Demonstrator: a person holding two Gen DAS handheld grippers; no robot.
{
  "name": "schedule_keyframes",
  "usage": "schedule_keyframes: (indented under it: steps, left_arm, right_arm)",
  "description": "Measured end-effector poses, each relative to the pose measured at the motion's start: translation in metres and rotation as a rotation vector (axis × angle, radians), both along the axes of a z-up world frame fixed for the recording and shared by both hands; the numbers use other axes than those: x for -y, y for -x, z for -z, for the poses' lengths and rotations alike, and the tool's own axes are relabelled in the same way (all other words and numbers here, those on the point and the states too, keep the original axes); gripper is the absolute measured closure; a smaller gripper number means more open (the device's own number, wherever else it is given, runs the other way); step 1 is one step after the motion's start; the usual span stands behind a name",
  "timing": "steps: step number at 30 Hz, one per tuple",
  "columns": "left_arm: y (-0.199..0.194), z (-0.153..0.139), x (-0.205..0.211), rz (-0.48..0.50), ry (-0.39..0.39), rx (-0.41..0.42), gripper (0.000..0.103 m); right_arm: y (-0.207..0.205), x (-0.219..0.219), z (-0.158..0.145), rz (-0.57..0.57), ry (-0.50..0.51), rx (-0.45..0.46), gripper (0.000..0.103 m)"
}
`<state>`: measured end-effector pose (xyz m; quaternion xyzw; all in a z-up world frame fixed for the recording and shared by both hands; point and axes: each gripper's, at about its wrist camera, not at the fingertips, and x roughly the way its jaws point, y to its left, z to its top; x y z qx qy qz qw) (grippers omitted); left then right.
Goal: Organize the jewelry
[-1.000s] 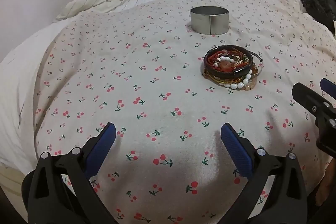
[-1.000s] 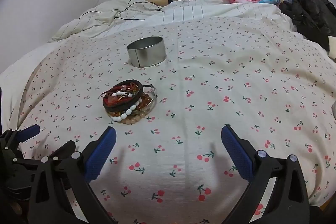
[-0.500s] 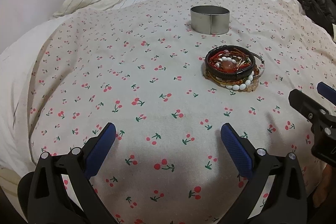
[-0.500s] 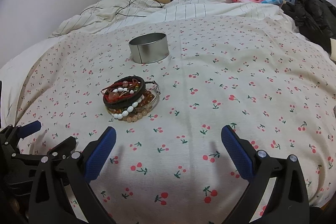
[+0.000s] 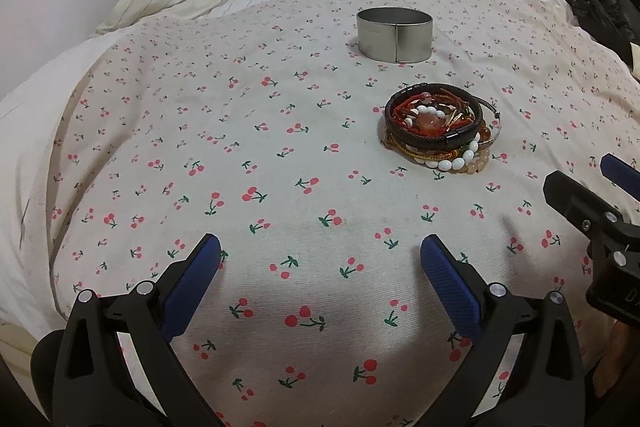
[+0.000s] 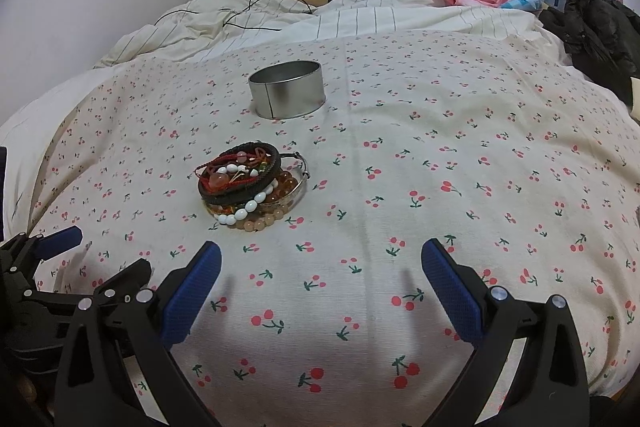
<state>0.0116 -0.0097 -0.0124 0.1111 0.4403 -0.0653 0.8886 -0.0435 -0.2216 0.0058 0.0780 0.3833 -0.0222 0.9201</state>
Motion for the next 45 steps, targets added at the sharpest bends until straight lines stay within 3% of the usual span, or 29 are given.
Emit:
schedule_keyframes:
  steps: [32, 42, 45]
  left_arm:
    - [-0.004, 0.004, 0.000, 0.017, -0.003, -0.006, 0.006]
    - [-0.050, -0.005, -0.005, 0.095, 0.072, -0.036, 0.006]
    - [-0.065, -0.007, -0.003, 0.115, 0.093, -0.026, 0.006]
  right_arm:
    - [-0.003, -0.004, 0.003, -0.001, 0.016, -0.002, 0.007]
    - [-0.033, 0.020, -0.021, -0.050, -0.022, 0.028, 0.007]
    - [-0.053, 0.017, -0.024, -0.100, 0.024, 0.009, 0.007]
